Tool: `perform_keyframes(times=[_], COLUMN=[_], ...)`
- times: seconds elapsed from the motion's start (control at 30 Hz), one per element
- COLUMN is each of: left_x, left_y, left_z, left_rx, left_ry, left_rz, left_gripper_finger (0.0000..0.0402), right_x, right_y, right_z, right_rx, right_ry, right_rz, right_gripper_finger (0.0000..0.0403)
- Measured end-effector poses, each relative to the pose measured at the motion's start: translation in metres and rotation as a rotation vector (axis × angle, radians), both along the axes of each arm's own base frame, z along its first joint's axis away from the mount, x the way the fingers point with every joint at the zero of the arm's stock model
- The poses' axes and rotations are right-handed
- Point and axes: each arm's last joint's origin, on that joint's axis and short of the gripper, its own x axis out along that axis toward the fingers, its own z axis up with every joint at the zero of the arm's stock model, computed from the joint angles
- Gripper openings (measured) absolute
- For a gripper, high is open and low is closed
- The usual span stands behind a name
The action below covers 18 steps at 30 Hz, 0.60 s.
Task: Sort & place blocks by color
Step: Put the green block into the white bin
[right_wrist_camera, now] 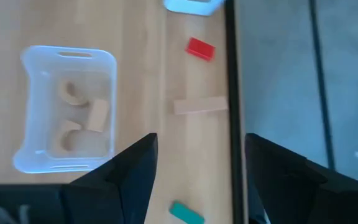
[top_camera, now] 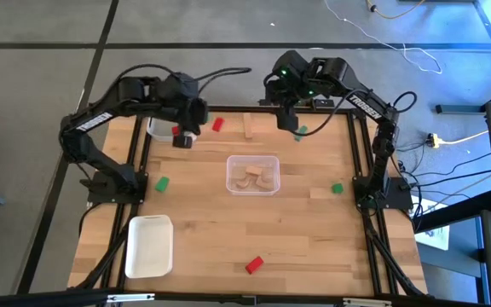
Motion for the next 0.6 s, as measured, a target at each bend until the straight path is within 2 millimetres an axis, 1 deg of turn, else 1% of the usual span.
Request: perform_keyframes(times=[0.1,0.2,0.23,0.3,0.4,0.47,0.6], left_x=[-0.005,-0.016,-0.018,-0.013,-0.018,-0.026,-0.045], left_y=[-0.009,-0.020,-0.023,-0.029,-0.042,-0.049,-0.059], left_z=[-0.008,-0.011,-0.012,-0.016,-0.022,-0.029,-0.055], left_rx=[-0.087,-0.169,-0.194,-0.258,-0.350,-0.390,-0.444], left_ry=[0.079,0.146,0.153,0.138,0.146,0.157,0.209], left_rz=[0.048,0.103,0.122,0.116,0.104,0.148,0.249], left_gripper_finger=[0.0082,0.0082,0.0082,0.0082,0.0082,0.0082,0.0082], right_x=[0.000,0.001,0.001,0.002,0.002,0.002,0.002], right_y=[-0.001,-0.002,-0.002,-0.002,-0.002,-0.002,-0.002], right_z=[0.000,0.001,0.001,0.002,0.002,0.002,0.002], right_rx=[-0.032,-0.037,-0.039,-0.043,-0.044,-0.044,-0.044], right_ry=[0.011,0.000,-0.005,-0.013,-0.017,-0.017,-0.017], right_rz=[-0.023,-0.023,-0.023,-0.023,-0.023,-0.023,-0.023], right_gripper_finger=[0.0239,0.0239,0.0239,0.0239,0.0239,0.0239,0.0239])
